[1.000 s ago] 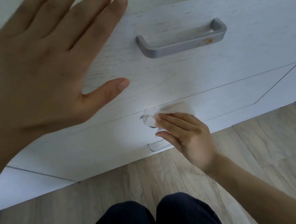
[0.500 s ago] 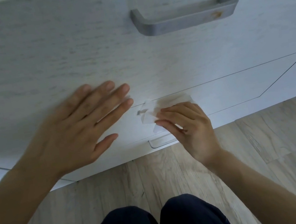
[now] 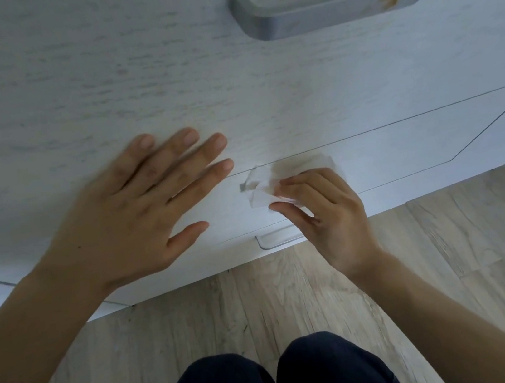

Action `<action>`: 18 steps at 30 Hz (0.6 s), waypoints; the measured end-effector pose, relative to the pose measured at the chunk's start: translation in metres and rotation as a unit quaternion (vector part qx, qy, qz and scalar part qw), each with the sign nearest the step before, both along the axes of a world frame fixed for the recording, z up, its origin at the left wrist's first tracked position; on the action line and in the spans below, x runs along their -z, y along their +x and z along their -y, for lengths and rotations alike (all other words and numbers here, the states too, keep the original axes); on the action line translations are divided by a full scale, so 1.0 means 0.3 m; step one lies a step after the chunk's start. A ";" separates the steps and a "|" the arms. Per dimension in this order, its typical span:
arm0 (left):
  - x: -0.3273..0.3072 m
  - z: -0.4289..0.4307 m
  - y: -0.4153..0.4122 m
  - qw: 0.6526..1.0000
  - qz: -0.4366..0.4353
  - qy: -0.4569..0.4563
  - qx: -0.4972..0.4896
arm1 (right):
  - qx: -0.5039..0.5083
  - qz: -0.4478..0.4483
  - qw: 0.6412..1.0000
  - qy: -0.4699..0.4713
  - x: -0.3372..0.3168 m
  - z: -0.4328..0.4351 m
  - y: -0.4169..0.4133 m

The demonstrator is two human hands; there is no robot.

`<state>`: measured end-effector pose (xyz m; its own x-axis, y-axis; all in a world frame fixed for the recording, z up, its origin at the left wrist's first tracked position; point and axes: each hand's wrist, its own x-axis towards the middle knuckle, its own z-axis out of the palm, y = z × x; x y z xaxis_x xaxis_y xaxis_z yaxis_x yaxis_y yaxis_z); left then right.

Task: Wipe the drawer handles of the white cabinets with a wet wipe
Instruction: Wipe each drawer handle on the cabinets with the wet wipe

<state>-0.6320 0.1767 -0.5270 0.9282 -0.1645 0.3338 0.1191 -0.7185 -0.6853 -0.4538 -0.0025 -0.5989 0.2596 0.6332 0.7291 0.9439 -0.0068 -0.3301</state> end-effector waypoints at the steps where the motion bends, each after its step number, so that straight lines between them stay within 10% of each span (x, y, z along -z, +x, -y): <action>1: -0.001 -0.001 0.000 1.000 0.001 0.000 0.001 | 0.002 0.001 1.000 -0.001 -0.001 0.003 0.006; 18: -0.013 0.005 -0.004 1.000 -0.012 -0.010 -0.004 | -0.045 0.025 0.998 -0.025 -0.022 0.001 0.017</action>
